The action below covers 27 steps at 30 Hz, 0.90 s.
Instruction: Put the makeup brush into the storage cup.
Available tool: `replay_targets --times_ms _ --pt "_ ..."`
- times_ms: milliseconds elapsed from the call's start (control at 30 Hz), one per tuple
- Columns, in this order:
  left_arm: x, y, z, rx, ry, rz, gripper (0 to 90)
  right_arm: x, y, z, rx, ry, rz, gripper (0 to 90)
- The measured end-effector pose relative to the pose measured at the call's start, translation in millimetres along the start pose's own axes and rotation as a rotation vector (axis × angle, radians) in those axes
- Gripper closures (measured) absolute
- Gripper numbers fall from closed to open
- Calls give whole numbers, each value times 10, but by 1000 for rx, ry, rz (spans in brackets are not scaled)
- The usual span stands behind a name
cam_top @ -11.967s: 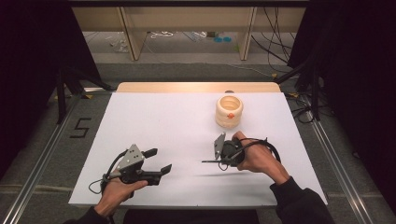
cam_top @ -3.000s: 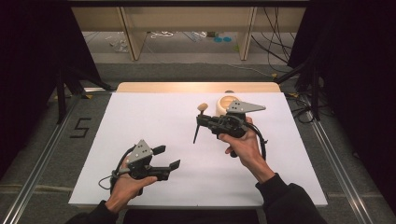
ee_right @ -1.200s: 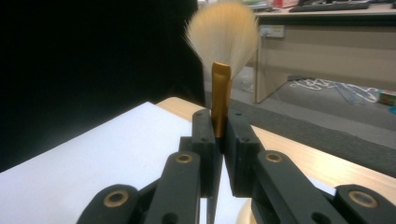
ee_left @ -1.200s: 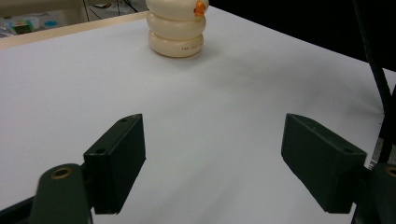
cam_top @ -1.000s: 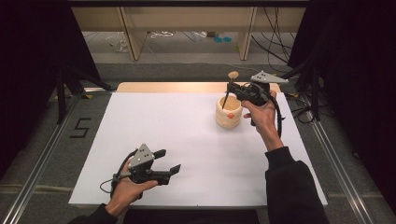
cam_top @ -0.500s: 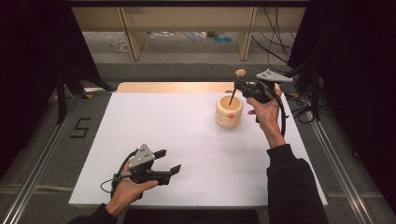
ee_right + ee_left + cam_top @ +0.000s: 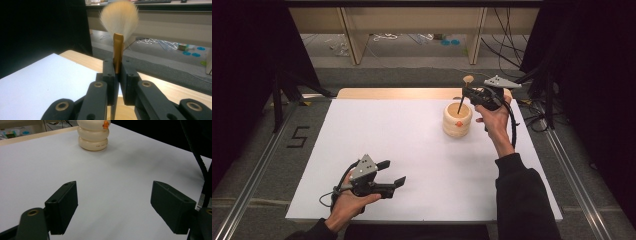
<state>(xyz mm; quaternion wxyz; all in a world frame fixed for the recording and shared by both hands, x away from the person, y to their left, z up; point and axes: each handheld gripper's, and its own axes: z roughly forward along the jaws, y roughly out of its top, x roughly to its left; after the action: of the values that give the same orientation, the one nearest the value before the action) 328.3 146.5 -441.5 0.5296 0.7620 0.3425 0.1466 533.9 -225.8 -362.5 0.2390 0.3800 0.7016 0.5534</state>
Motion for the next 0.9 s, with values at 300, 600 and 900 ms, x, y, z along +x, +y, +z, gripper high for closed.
replay_targets --times_ms 300,600,900 --pt "-4 -4 9 1 -3 -1 215 -34 -48 22 15 -2 17 834" --pt "-8 -5 10 2 -4 -2 216 -36 -93 62 32 7 31 834" --pt "-5 -4 9 1 -4 -1 216 -45 -145 110 38 11 29 833"
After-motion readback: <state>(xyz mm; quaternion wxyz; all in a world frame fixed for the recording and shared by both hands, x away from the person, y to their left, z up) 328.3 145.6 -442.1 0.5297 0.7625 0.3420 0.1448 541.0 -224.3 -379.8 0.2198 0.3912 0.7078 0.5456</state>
